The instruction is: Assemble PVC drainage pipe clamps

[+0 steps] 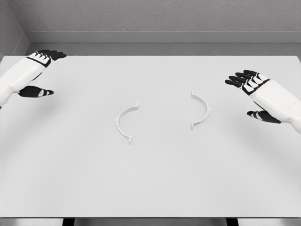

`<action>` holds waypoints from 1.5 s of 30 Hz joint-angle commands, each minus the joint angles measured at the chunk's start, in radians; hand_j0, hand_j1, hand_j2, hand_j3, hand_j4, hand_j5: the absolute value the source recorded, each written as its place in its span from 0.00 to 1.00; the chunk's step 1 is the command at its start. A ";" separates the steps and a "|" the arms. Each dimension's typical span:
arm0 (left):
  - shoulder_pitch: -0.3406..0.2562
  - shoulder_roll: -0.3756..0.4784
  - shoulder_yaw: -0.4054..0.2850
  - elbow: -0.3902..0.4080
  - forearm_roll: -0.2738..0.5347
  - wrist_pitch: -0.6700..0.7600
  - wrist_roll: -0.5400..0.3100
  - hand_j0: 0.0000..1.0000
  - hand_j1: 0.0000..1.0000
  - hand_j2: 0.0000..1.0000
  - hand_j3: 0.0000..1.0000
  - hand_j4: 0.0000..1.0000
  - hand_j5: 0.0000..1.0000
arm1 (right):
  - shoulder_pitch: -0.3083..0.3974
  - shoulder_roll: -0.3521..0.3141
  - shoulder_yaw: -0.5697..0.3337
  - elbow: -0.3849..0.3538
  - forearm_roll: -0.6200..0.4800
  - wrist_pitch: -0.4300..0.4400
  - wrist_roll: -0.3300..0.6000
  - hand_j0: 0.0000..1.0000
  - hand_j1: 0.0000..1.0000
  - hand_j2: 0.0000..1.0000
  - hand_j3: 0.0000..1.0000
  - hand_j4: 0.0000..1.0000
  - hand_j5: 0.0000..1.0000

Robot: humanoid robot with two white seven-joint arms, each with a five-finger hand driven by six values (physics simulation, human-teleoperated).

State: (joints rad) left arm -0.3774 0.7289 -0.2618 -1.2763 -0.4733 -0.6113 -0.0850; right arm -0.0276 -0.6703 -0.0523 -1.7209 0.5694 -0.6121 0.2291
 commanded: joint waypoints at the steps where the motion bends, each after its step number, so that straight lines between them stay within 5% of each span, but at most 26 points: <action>1: 0.003 0.007 -0.001 -0.006 0.004 0.000 0.001 1.00 1.00 1.00 1.00 1.00 1.00 | 0.000 -0.002 0.000 0.000 -0.006 0.001 0.001 1.00 1.00 1.00 1.00 1.00 1.00; 5: 0.041 0.011 -0.002 -0.061 0.002 0.000 0.001 1.00 1.00 1.00 1.00 1.00 1.00 | -0.002 0.000 0.002 0.000 -0.005 0.001 0.001 1.00 1.00 1.00 1.00 1.00 1.00; 7: 0.052 0.009 -0.005 -0.066 0.002 0.000 0.001 1.00 1.00 1.00 1.00 1.00 1.00 | -0.078 0.029 0.058 0.020 0.006 0.001 0.041 1.00 1.00 1.00 1.00 1.00 1.00; 8: 0.054 0.000 -0.010 -0.075 0.002 0.000 0.001 1.00 1.00 1.00 1.00 1.00 1.00 | -0.155 0.095 0.098 0.061 0.017 0.001 0.160 1.00 1.00 1.00 1.00 1.00 1.00; 9: 0.054 0.000 -0.010 -0.075 0.002 0.000 0.001 1.00 1.00 1.00 1.00 1.00 1.00 | -0.155 0.095 0.098 0.061 0.017 0.001 0.160 1.00 1.00 1.00 1.00 1.00 1.00; 10: 0.052 -0.006 -0.013 -0.087 0.002 0.000 0.001 1.00 1.00 1.00 1.00 1.00 1.00 | -0.290 0.212 0.114 0.196 0.084 0.001 0.335 1.00 1.00 1.00 1.00 1.00 1.00; 16: 0.049 -0.046 -0.109 -0.074 -0.002 0.000 0.001 1.00 1.00 1.00 1.00 1.00 1.00 | -0.439 0.241 0.227 0.376 0.187 0.001 0.338 1.00 1.00 1.00 1.00 1.00 1.00; 29: 0.040 -0.128 -0.188 -0.061 -0.002 0.000 0.001 1.00 1.00 1.00 1.00 1.00 1.00 | -0.460 0.258 0.230 0.443 0.262 0.020 0.242 1.00 1.00 1.00 1.00 1.00 1.00; 45: 0.046 -0.183 -0.212 -0.086 0.012 0.000 0.004 1.00 1.00 1.00 1.00 1.00 1.00 | -0.462 0.270 0.276 0.471 0.283 0.032 0.245 1.00 1.00 1.00 1.00 1.00 1.00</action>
State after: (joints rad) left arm -0.3313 0.5586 -0.4728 -1.3592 -0.4692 -0.6112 -0.0823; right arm -0.4893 -0.3997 0.2218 -1.2531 0.8571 -0.5829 0.4737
